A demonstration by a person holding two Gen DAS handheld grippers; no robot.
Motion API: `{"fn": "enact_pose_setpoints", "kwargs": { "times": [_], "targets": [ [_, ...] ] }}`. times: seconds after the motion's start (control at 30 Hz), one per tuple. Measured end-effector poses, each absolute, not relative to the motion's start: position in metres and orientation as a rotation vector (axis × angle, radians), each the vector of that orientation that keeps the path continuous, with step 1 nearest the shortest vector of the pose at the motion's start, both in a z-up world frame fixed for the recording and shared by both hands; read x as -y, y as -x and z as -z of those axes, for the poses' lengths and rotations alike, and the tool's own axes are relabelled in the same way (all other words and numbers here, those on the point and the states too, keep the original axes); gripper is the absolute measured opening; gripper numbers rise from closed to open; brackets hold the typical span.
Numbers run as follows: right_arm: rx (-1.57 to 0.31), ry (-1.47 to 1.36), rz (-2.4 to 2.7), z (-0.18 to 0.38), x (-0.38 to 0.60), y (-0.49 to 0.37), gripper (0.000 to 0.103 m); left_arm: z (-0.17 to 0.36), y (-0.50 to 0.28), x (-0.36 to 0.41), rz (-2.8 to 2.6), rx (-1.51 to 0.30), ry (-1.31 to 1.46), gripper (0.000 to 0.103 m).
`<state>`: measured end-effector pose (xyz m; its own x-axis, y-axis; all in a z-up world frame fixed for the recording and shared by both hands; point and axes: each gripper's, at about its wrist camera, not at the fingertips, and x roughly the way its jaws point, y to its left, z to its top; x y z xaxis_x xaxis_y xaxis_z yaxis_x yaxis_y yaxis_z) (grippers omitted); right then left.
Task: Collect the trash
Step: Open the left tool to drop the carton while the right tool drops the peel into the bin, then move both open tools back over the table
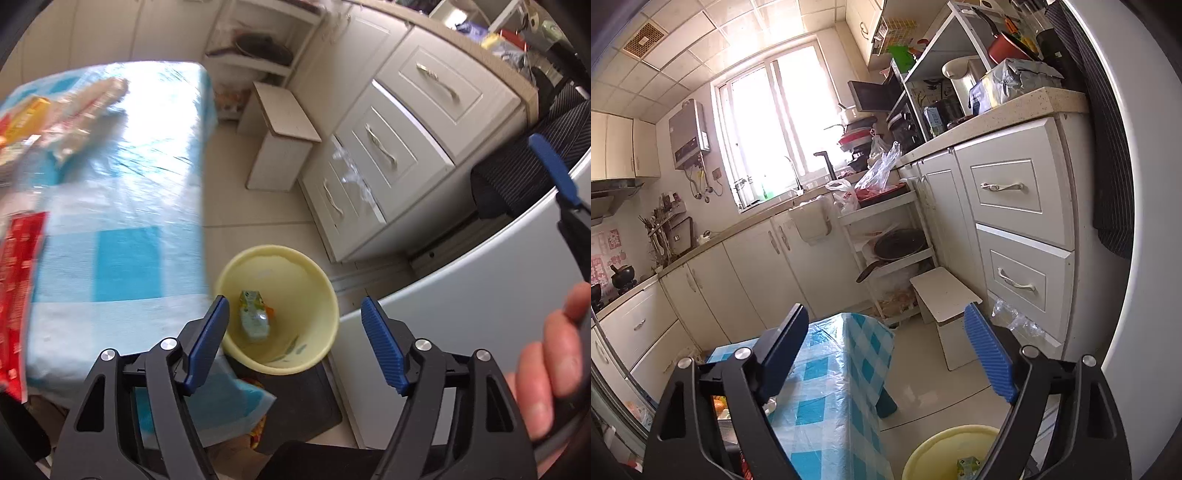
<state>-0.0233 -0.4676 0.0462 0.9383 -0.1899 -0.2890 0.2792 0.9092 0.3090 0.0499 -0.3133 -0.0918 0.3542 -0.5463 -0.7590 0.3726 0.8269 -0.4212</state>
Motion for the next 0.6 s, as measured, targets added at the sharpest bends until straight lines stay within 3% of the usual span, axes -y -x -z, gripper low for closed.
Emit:
{"fn": "enact_pose_setpoints", "kwargs": {
  "times": [0.23, 0.6],
  "targets": [
    [-0.309, -0.308, 0.183, -0.044, 0.444, 0.007, 0.086, 0.086, -0.039, 0.263, 0.504, -1.014, 0.18, 0.076],
    [-0.405, -0.269, 0.14, -0.029, 0.428, -0.011, 0.086, 0.082, -0.035, 0.247, 0.487, -1.011, 0.176, 0.076]
  ]
}}
